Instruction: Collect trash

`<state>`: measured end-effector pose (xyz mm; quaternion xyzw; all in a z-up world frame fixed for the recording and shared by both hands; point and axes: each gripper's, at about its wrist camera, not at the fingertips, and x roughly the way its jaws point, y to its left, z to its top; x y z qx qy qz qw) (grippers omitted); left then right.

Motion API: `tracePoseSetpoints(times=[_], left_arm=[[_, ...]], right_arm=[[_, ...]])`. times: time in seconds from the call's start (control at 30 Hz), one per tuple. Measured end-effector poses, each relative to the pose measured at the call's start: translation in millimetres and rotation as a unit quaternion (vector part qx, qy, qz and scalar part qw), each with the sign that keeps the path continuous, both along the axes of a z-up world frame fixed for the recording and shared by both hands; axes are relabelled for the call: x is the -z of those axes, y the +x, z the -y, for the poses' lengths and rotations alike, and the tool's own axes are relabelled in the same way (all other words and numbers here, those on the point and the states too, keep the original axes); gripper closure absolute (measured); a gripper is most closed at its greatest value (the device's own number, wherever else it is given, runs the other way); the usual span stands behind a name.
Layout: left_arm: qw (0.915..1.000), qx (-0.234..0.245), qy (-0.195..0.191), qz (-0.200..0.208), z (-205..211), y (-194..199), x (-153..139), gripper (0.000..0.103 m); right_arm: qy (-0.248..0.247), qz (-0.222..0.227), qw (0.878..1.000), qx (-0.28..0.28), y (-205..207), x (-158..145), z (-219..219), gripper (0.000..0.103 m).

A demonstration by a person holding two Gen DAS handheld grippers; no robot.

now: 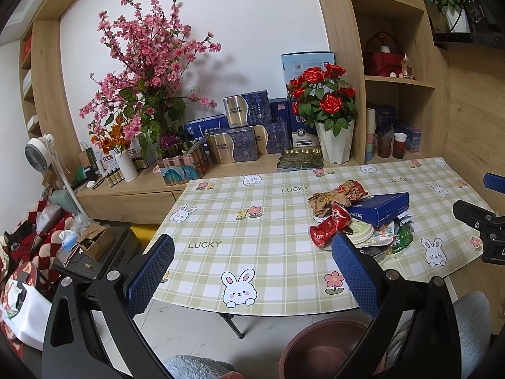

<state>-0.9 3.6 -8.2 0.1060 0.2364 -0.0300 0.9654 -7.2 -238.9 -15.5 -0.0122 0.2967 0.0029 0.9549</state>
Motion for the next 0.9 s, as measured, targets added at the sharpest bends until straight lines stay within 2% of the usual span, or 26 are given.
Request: tracePoseSetpoints(times=[0.3, 0.57, 0.7, 0.9], left_arm=[[1.0000, 0.000, -0.001, -0.001, 0, 0, 0, 0.005], [0.9999, 0.007, -0.011, -0.007, 19, -2, 17, 0.005], [0.9998, 0.011, -0.016, -0.008, 11, 0, 11, 0.005], [0.9979, 0.038, -0.049, -0.019, 7, 6, 19, 0.005]], right_arm=[[-0.002, 0.001, 1.000, 0.000, -1, 1, -2, 0.006], [-0.003, -0.001, 1.000, 0.001, 1, 2, 2, 0.006], [-0.002, -0.003, 1.000, 0.003, 5, 8, 1, 0.006], [0.014, -0.003, 1.000, 0.010, 10, 24, 12, 0.006]])
